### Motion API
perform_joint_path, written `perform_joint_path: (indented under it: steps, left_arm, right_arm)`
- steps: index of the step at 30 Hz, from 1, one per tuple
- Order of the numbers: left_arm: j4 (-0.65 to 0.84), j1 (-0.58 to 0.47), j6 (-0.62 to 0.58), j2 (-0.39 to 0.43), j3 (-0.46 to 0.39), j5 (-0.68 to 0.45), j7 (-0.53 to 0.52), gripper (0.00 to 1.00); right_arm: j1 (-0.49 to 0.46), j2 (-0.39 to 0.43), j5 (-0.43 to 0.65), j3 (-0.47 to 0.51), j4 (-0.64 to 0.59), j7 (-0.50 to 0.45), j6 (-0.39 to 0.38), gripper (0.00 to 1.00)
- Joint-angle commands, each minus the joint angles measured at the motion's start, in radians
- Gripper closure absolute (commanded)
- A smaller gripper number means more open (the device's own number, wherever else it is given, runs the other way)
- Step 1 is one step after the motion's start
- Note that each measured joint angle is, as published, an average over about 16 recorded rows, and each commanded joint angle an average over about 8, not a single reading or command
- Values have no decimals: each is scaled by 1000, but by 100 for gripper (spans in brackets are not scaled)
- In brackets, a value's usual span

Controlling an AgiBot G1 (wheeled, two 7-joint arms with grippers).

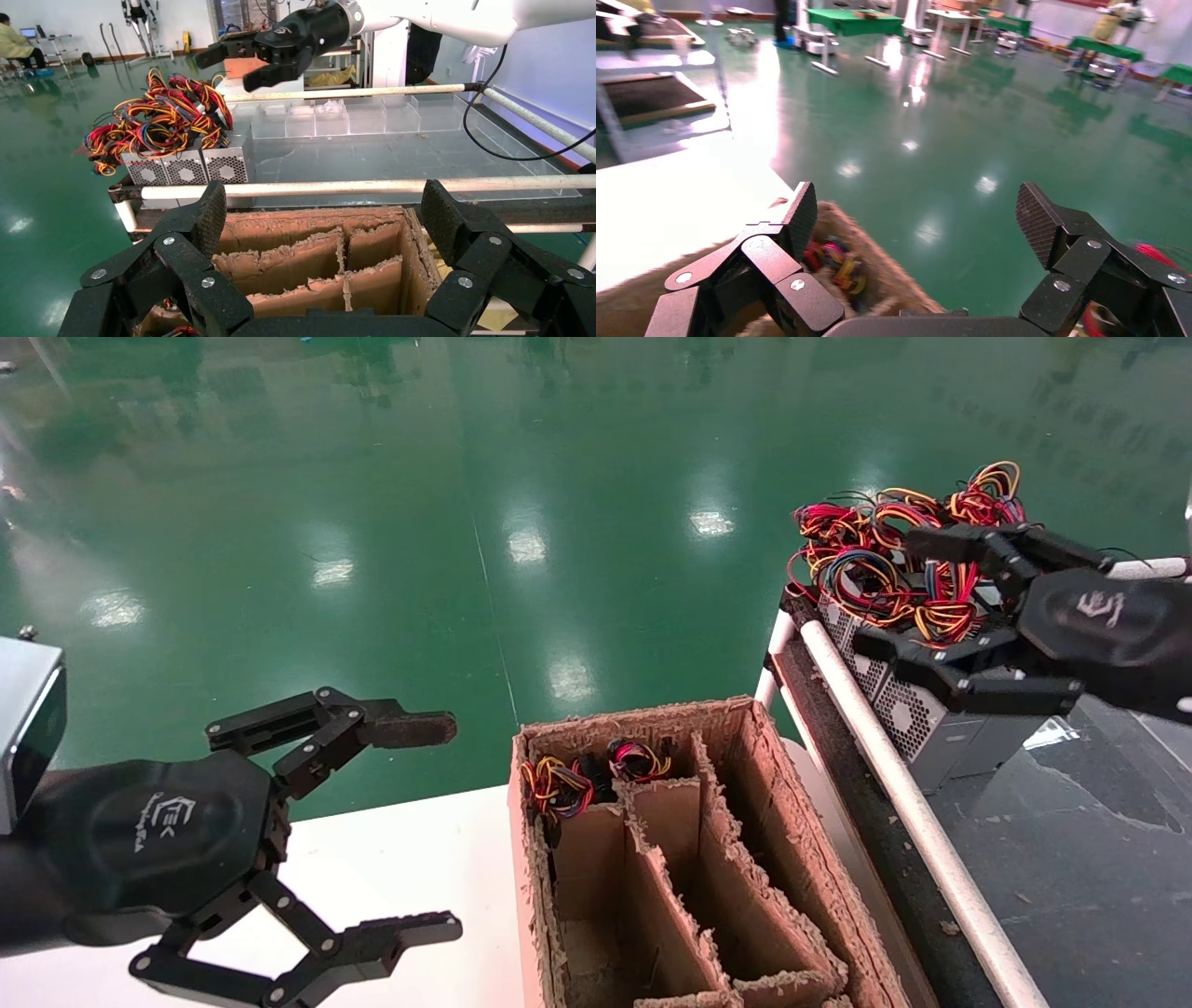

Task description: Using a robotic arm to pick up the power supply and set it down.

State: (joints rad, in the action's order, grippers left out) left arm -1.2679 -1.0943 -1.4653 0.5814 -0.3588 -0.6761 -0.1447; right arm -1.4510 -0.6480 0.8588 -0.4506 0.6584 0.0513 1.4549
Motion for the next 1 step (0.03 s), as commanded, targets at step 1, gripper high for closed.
perform_joint_path:
  steps: [1]
  left_arm:
    - [0,0,0,0,0,0,0,0]
  right_arm:
    - [45,4,-15,20,74,-28,5,0]
